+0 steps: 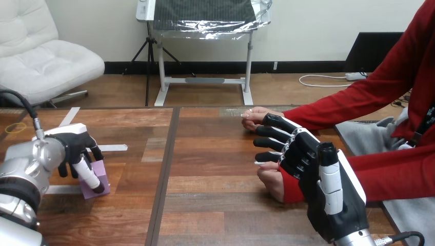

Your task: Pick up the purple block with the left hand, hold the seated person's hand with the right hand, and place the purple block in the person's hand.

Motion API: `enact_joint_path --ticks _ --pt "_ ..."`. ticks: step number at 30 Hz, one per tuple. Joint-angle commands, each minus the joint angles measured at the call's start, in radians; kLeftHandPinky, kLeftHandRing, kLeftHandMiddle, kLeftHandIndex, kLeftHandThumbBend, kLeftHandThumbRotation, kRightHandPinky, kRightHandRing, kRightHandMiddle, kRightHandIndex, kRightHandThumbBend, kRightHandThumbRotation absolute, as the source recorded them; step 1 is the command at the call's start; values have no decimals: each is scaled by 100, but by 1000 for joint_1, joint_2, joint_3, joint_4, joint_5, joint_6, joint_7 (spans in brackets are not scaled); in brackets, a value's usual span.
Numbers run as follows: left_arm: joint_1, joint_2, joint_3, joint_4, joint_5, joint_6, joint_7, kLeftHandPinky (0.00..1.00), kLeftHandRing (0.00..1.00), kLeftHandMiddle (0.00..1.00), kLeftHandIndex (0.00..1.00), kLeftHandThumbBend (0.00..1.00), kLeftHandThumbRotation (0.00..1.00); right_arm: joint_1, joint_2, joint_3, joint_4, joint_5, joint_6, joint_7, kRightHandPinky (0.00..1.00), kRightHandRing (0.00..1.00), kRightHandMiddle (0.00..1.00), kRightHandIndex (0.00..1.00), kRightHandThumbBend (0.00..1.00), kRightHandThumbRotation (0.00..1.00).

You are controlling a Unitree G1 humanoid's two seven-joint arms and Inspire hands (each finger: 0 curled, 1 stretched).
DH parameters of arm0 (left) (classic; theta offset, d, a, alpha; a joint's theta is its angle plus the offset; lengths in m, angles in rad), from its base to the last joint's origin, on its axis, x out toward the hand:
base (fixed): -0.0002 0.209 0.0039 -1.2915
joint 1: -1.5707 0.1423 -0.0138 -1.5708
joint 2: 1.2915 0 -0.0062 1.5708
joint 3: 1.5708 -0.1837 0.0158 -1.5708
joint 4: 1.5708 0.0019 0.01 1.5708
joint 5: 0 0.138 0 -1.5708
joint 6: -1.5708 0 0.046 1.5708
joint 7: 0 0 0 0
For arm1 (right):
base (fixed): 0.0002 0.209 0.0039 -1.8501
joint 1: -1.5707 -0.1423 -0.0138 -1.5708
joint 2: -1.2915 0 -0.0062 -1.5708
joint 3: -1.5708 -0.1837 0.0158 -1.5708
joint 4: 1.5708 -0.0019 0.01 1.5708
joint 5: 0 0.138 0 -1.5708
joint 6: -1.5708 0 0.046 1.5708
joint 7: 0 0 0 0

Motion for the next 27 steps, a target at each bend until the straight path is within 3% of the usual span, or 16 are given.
enact_joint_path --ticks 1,20,27 --pt "-64 -10 7 -34 -13 -4 1 63 73 81 79 71 0 -56 -7 -8 -60 0 -15 -4 67 76 78 81 81 100" --pt "-71 -20 -5 -25 -1 28 -1 65 79 85 82 75 0 -58 -6 -9 -57 -5 -17 -9 67 76 78 81 81 100" --pt "-70 -25 -7 -32 5 46 7 72 84 87 83 76 0 -58 -7 -9 -59 -2 -15 -7 67 76 78 81 81 100"
